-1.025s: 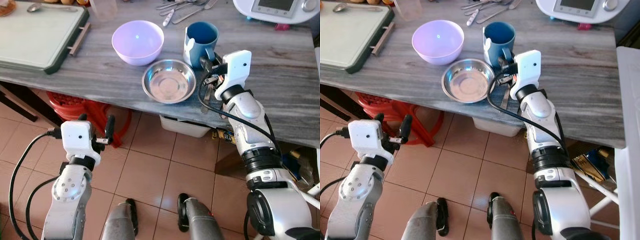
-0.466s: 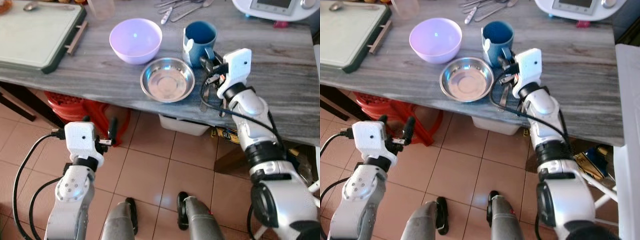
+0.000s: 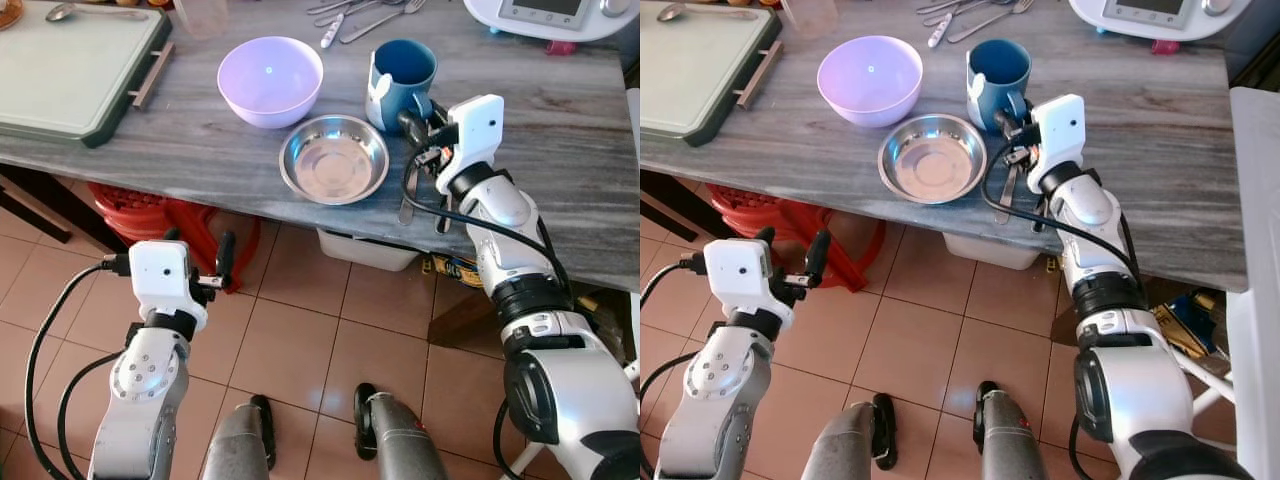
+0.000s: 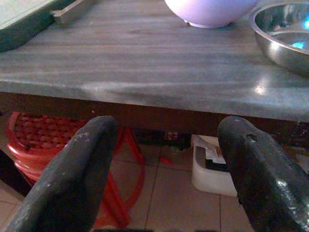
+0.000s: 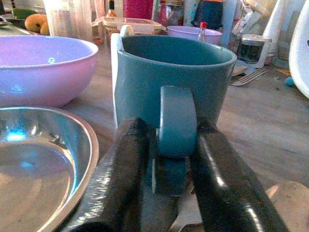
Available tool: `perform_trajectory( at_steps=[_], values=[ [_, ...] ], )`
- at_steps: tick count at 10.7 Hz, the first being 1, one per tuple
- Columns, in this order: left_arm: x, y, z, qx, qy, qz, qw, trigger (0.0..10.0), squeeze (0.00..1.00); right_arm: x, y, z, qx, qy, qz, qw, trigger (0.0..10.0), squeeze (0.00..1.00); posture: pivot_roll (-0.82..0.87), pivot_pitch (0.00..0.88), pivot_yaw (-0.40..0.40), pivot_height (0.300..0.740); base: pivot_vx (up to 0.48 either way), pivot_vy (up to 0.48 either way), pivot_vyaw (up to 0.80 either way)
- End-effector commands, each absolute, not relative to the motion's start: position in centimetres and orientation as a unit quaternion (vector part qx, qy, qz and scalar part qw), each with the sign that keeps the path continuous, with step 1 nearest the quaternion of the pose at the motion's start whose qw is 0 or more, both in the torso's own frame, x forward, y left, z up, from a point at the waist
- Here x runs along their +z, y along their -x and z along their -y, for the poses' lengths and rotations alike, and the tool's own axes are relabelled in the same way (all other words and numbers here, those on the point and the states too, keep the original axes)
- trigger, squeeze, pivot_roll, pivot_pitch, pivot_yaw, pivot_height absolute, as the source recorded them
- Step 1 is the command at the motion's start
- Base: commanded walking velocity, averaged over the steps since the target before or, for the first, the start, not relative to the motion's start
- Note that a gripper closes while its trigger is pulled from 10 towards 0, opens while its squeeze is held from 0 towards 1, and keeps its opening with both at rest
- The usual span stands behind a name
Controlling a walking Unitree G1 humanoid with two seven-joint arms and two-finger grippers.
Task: Setting the table
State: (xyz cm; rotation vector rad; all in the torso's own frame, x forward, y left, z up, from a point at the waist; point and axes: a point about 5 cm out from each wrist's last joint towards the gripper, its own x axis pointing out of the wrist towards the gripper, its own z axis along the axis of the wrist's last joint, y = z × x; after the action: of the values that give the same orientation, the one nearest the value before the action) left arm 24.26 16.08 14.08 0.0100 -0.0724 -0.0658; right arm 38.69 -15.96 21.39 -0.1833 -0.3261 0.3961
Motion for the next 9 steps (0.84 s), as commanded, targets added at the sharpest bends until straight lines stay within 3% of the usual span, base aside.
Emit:
perform_trajectory(
  at_steps=[1,9],
  values=[
    [13.9,-24.2,-16.4,-0.022,-0.011,0.032,0.999,10.0,0.0,21.9,-38.7,16.1,0.197,0.094,0.177,0.96,10.0,1.0,0.08,0.306,0.04,0.74,0.0,0.0,0.0],
    [14.0,-25.7,-15.8,-0.017,0.002,0.051,0.999,10.0,0.0,23.1,-37.3,16.2,0.166,0.1,0.242,0.951,10.0,1.0,0.04,0.242,0.021,0.74,0.0,0.0,0.0]
  ],
)
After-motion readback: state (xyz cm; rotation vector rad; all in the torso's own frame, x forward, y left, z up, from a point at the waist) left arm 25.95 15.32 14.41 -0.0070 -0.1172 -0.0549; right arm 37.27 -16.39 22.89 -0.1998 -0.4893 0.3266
